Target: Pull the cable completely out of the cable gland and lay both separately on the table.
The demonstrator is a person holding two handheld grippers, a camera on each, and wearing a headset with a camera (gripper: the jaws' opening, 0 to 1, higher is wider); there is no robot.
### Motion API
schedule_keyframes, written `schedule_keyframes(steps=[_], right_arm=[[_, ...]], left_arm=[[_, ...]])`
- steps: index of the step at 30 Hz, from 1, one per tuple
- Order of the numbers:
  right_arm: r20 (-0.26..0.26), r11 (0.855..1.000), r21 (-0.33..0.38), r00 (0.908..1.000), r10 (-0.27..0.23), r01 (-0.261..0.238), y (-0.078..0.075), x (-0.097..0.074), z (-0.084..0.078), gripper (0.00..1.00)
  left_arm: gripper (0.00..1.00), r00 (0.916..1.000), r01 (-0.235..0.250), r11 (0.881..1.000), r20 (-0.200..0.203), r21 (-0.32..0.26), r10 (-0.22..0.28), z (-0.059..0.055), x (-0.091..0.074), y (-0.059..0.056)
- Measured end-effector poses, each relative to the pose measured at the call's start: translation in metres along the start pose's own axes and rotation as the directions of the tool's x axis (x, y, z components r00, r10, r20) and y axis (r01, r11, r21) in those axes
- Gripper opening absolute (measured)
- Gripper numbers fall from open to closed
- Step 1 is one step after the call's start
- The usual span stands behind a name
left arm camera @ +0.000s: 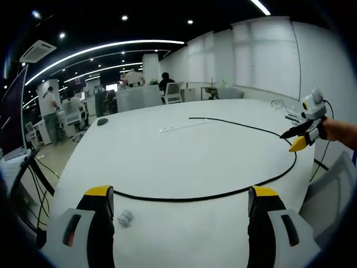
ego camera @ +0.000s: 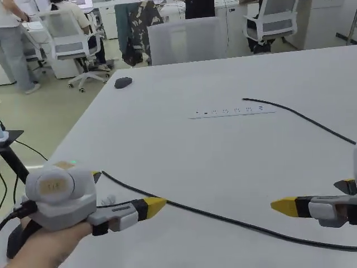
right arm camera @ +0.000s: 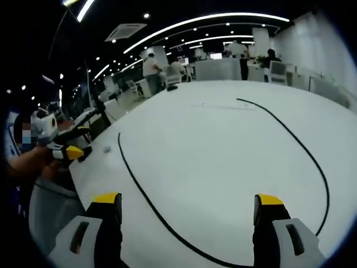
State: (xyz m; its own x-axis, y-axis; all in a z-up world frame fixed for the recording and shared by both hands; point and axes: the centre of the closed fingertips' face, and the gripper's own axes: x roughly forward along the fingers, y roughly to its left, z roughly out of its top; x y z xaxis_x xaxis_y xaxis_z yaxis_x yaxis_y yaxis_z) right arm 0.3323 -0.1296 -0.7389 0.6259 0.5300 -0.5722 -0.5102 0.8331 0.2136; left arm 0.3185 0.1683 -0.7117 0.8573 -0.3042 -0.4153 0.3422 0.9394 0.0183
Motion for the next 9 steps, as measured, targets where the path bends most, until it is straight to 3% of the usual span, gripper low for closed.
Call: schedule_keyframes(steps=[2,4,9], right_arm=[[0.025,0.999,0.030,0.9988,0.042,-0.043,0.003,0.000,0.005,0.99],[0.027,0.999,0.026,0.9989,0.038,-0.038,-0.002,-0.002,0.004,0.99],[0.020,0.999,0.026,0.9990,0.039,-0.039,-0.008,-0.010,-0.002,0.99]], left_arm=[[1.00,0.9996,-0.020,0.999,-0.022,-0.037,0.019,-0.006,-0.003,-0.005],[1.00,0.9986,-0.050,0.999,-0.018,-0.023,0.049,-0.005,-0.006,-0.006],[1.00,0.9982,-0.052,0.998,-0.029,-0.016,0.052,-0.002,-0.009,-0.013]])
